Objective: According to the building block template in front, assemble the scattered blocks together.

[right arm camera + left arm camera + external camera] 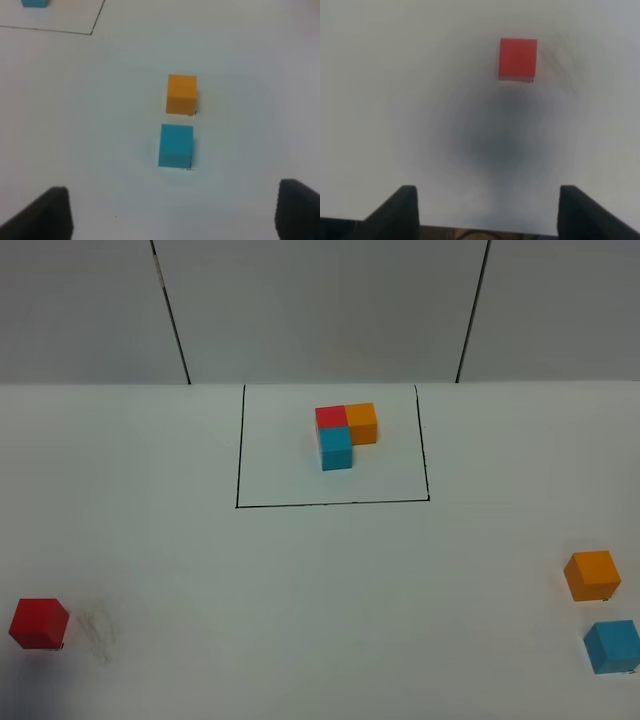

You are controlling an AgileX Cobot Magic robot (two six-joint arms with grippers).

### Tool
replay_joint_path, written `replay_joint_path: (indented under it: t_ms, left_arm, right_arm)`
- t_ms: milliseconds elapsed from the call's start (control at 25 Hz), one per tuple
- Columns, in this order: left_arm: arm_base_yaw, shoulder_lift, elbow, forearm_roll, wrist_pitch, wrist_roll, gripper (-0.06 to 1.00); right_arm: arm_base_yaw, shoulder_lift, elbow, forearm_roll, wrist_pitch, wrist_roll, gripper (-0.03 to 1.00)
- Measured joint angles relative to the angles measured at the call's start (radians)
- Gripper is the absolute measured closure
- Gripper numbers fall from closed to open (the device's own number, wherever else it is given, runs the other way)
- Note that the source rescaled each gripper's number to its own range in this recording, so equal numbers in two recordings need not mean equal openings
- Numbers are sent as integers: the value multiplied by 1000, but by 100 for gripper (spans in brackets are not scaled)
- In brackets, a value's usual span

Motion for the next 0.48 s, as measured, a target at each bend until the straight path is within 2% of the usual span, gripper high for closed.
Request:
replay_joint_path:
  t_ms: [160,240,320,480]
  left_arm:
    - [0,30,0,15,-29,-21,7]
    - [0,51,0,35,-45,-50,-2]
    - [0,84,0,47,-56,-68,-5]
    - [0,164,0,53,-92,-71,-5]
  right_arm:
    - [0,0,0,0,0,1,23]
    - [0,0,0,0,0,1,23]
    - [0,0,0,0,0,1,23]
    - [0,0,0,0,0,1,23]
